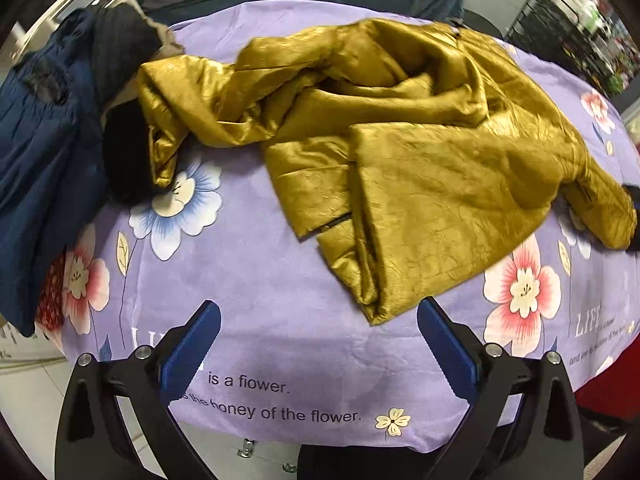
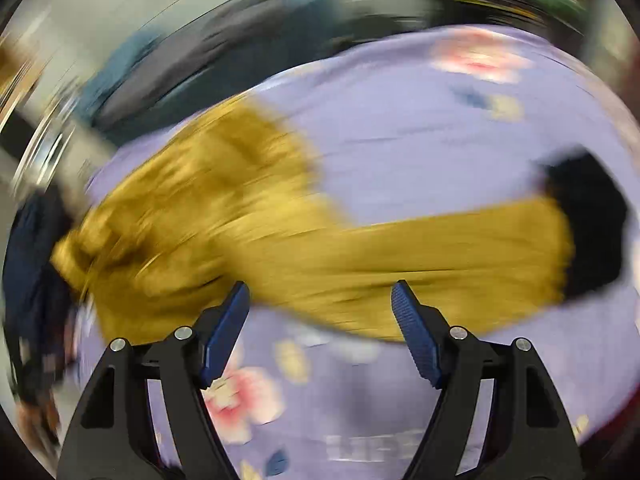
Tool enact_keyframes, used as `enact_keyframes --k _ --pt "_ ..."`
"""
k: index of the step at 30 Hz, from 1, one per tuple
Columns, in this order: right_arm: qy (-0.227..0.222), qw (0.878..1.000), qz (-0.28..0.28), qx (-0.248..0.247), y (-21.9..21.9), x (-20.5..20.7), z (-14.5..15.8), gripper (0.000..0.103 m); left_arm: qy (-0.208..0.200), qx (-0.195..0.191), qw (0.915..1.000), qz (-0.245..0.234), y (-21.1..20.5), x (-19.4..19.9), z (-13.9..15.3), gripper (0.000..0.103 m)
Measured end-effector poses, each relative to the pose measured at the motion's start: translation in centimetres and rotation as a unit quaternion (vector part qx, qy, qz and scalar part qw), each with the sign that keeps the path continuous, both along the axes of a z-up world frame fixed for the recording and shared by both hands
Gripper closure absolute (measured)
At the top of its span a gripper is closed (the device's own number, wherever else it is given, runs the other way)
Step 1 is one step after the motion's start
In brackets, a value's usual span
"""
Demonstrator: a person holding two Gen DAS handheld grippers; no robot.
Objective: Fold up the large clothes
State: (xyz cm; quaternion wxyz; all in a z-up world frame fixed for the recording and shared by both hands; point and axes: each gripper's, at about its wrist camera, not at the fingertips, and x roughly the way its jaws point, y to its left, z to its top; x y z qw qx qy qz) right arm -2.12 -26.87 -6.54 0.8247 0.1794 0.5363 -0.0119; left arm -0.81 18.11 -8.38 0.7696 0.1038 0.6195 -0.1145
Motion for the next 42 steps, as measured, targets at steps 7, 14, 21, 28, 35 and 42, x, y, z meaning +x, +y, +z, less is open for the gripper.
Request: enact_keyframes --k 7,14,21,28,35,42 --pt "0.006 0.958 0.284 -0.037 19.5 10.3 -1.7 0.03 -0.006 -0.005 0.9997 0.022 2.6 0.7 0.3 0.006" --pt "0.045 0.919 0.377 -0.103 27.4 15.2 -5.5 0.03 0.013 -0.014 0.9963 0.084 7.4 -0.5 -1.3 0.006" --pt "0.078 0.908 0.4 -0.097 26.8 11.5 -8.5 0.094 0.051 -0.037 0.9891 0.133 11.2 -0.2 -3.6 0.006" --pt "0.104 0.93 0.343 -0.081 20.3 -0.5 -5.7 0.094 0.048 -0.045 0.9913 0.114 10.7 2.9 -3.9 0.006" --pt "0.181 0.958 0.198 -0.105 11.6 -11.0 -6.5 0.095 0.051 -0.041 0.9964 0.054 7.2 5.6 -4.6 0.006" --pt "0.202 0.97 0.101 -0.086 8.4 -13.1 -8.4 0.086 0.045 -0.051 0.9973 -0.029 2.9 6.5 -5.8 0.006"
